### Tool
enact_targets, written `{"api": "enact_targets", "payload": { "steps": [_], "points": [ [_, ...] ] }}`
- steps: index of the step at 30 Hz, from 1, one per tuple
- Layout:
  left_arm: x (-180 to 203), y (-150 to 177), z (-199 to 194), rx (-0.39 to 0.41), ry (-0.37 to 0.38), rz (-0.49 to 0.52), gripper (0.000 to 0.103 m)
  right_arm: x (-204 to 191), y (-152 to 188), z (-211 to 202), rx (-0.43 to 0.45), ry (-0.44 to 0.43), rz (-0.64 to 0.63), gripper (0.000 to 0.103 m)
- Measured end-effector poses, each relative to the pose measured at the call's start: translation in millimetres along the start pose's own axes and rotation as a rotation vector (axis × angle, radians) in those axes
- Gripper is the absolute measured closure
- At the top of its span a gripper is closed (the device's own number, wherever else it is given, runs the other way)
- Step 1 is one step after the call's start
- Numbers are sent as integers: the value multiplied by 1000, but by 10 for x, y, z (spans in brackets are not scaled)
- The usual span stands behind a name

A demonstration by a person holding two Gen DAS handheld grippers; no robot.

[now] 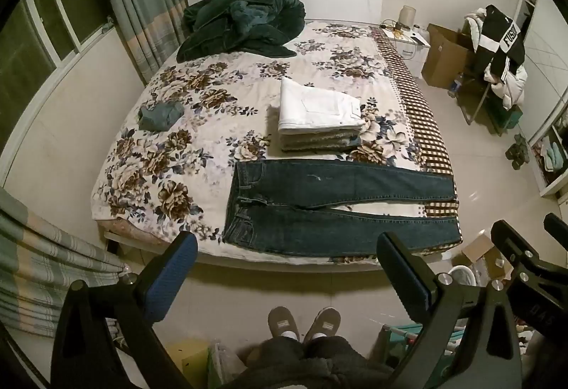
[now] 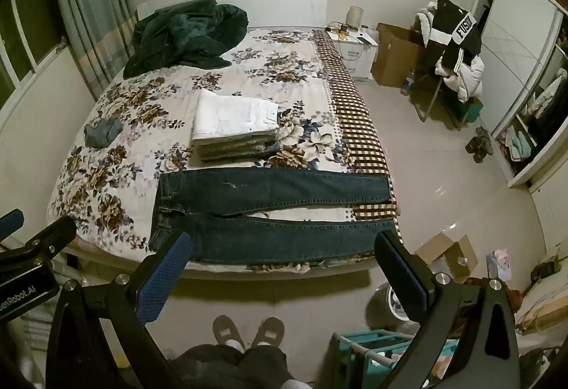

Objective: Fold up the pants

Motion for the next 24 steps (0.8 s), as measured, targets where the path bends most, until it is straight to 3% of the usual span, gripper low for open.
{"api": "enact_targets", "payload": {
  "steps": [24],
  "points": [
    [-3, -1, 2, 1, -2, 2, 0, -24, 18, 13, -2, -3, -4, 0]
  ]
}}
Point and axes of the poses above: each gripper's, at about its wrist camera, not at the fingertips, and z roughly the way its jaws point, x to its right, y to its underside, the point moved 3 cm from there along z, roughly the way its jaws point, and after that the axes turned 8 degrees about -x, right-handed, at the moved point
